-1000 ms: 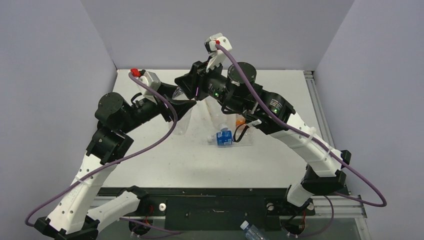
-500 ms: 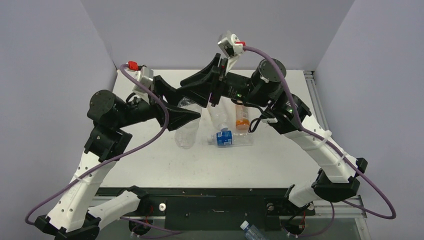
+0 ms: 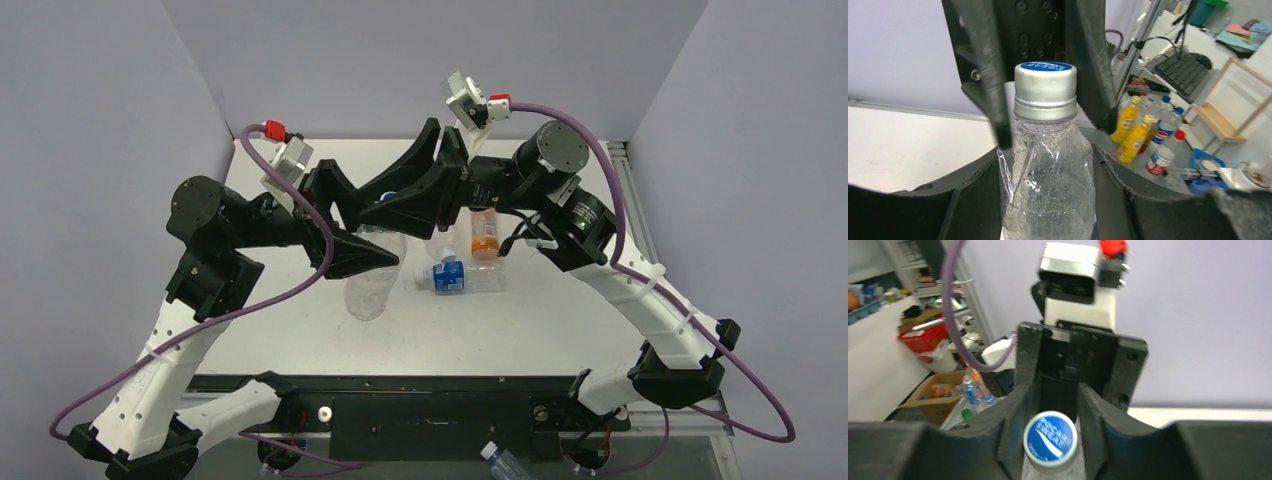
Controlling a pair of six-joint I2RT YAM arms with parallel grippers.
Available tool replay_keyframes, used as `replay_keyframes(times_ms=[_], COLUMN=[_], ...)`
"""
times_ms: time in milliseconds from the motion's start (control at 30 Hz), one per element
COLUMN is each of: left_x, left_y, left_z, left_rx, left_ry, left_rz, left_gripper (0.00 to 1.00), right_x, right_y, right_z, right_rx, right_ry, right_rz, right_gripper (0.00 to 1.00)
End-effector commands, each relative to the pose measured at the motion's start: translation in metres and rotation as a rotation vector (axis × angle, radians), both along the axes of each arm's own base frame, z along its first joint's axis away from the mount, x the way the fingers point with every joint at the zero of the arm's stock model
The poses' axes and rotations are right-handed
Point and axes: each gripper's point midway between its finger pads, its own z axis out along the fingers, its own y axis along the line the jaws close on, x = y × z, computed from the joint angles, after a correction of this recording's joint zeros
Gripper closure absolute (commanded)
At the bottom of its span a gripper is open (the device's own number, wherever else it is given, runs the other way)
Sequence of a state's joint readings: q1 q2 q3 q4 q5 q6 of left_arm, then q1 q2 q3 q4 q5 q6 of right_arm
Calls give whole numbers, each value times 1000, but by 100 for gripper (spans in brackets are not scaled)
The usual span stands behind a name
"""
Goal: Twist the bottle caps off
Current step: Unscrew the bottle cap from the plastic bottle.
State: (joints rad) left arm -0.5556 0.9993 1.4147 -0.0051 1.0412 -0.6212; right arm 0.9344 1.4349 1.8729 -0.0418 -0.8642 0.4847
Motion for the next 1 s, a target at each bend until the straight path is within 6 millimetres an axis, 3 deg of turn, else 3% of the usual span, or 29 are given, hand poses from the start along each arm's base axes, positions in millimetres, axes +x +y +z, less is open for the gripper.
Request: replay_keyframes(times_ms=[0, 33, 100, 233, 367, 400, 433, 467, 600, 967], left_x=[5, 13, 35, 76, 99, 102, 107, 108, 109, 107], left_y=[10, 9, 10, 18, 25, 26, 26, 27, 25, 25], left_z=[27, 18, 8, -9, -23, -26, -29, -30, -33, -34], left_rx=[-84, -57, -34, 0, 42, 50, 57, 60, 66, 57], left_ry=[-186, -195, -212, -261, -301, -313, -308, -313, -310, -302], left_rz=[121, 159, 270, 485, 600, 615, 636, 642, 641, 638], left_gripper=[100, 100, 100, 100, 100, 100, 100, 100, 100, 100], right_x=[39, 48, 71, 99, 103, 106, 104, 107, 107, 106], right_y=[-24, -27, -39, -57, -55, -44, -46, -35, -23, -6], right_z=[1, -5, -5, -10, -16, -24, -18, -27, -29, -29], right_rx=[-51, -75, -77, -86, -135, -171, -175, -207, -221, -204], right_ry=[27, 36, 80, 155, 155, 150, 147, 146, 153, 171], right_rz=[-296, -352, -512, -738, -870, -890, -894, -900, -889, -845], right_gripper=[50, 33, 23, 20, 23, 24, 26, 28, 34, 50])
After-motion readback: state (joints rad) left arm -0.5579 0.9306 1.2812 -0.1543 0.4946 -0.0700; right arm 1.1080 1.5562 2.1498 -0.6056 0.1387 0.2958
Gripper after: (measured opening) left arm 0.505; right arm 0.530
